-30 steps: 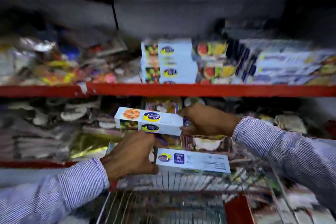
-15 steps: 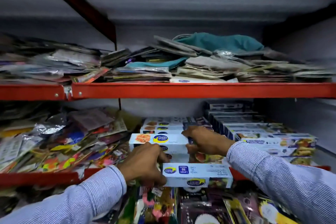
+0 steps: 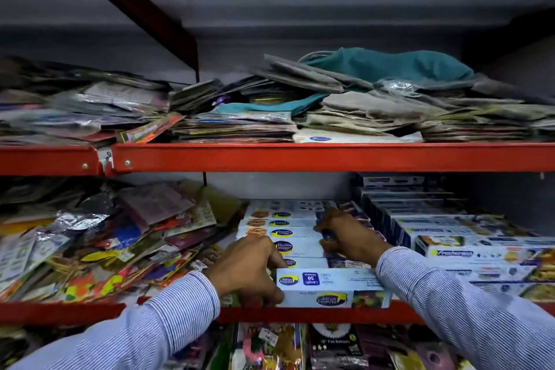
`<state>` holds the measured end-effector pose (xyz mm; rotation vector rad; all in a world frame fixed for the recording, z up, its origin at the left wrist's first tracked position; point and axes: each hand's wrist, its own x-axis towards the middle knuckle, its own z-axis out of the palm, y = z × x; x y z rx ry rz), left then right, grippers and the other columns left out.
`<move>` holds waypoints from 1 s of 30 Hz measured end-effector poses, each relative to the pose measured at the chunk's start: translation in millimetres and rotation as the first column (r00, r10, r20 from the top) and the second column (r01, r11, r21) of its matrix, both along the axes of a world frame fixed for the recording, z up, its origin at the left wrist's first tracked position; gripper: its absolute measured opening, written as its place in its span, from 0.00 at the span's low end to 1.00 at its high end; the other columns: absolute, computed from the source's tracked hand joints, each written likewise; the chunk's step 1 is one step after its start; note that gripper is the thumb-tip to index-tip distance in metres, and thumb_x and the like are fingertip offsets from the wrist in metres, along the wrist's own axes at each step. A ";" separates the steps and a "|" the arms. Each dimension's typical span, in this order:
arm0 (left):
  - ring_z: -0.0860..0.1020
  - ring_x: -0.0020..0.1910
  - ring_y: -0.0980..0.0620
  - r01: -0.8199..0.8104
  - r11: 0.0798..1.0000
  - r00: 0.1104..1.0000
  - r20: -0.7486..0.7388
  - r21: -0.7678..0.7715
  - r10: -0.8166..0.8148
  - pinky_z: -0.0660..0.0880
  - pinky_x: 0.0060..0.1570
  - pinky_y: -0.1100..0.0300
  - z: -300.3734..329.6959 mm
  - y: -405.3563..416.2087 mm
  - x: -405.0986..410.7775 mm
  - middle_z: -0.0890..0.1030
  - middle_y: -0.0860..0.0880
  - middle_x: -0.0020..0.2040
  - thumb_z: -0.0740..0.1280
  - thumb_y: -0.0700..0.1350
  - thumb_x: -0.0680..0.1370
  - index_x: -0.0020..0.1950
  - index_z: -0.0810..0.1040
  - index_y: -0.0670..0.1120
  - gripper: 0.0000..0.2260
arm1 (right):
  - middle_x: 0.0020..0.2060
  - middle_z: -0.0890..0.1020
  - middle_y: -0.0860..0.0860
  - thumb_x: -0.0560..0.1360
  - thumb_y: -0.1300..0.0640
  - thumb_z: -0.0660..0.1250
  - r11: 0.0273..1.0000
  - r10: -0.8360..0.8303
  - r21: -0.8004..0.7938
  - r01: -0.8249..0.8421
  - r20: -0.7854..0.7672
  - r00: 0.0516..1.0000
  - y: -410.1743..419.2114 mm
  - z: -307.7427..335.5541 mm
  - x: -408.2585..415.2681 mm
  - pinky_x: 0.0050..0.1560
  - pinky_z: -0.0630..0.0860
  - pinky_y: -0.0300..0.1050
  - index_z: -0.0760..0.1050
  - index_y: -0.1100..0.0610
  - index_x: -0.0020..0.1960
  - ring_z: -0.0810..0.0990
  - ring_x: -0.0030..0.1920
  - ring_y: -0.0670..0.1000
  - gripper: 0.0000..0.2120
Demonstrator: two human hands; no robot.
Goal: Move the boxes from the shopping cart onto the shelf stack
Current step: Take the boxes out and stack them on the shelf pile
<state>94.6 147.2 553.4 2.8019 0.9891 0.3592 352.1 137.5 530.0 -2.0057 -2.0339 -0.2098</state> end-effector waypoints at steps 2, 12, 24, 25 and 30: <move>0.71 0.21 0.70 -0.002 1.000 1.000 0.009 -0.015 0.002 0.81 0.38 0.58 0.3 4.7 2.2 0.72 0.64 0.21 0.81 0.52 0.62 0.54 0.86 0.52 0.21 | 0.52 0.81 0.56 0.72 0.58 0.71 0.999 0.026 0.029 -0.025 -0.044 0.999 4.2 -0.3 3.8 0.52 0.76 0.44 0.80 0.61 0.53 0.80 0.49 0.54 0.11; 0.81 0.30 0.62 0.013 0.998 0.997 0.080 0.059 -0.017 0.66 0.26 0.71 -1.0 41.2 44.7 0.88 0.52 0.38 0.78 0.51 0.64 0.58 0.84 0.53 0.22 | 0.43 0.87 0.50 0.76 0.59 0.67 0.994 0.050 0.105 -0.031 -0.183 0.982 -19.2 30.9 10.9 0.37 0.67 0.23 0.84 0.56 0.51 0.79 0.37 0.41 0.08; 0.76 0.60 0.49 0.046 0.915 0.981 0.153 0.401 -0.116 0.77 0.58 0.51 -51.4 55.4 51.6 0.83 0.49 0.59 0.68 0.57 0.74 0.55 0.84 0.50 0.16 | 0.61 0.79 0.55 0.79 0.44 0.59 0.994 0.033 0.102 -0.032 -0.001 0.999 -51.8 -22.8 -1.6 0.54 0.78 0.54 0.70 0.52 0.63 0.77 0.60 0.58 0.17; 0.77 0.62 0.49 0.045 0.922 0.978 0.170 0.384 -0.118 0.77 0.61 0.51 -53.2 56.6 51.6 0.83 0.49 0.62 0.68 0.57 0.74 0.59 0.84 0.50 0.17 | 0.63 0.78 0.55 0.79 0.46 0.59 0.994 0.036 0.103 -0.036 0.006 0.999 -52.4 -23.8 -0.7 0.56 0.77 0.54 0.70 0.52 0.64 0.75 0.63 0.58 0.17; 0.77 0.65 0.52 0.039 0.931 0.973 0.198 0.364 -0.118 0.76 0.64 0.55 -57.0 54.5 52.0 0.79 0.51 0.67 0.68 0.57 0.76 0.66 0.80 0.50 0.21 | 0.65 0.78 0.54 0.80 0.50 0.61 0.992 0.047 0.114 -0.044 -0.025 0.999 -53.9 -21.3 -1.3 0.59 0.76 0.56 0.72 0.56 0.63 0.76 0.63 0.57 0.15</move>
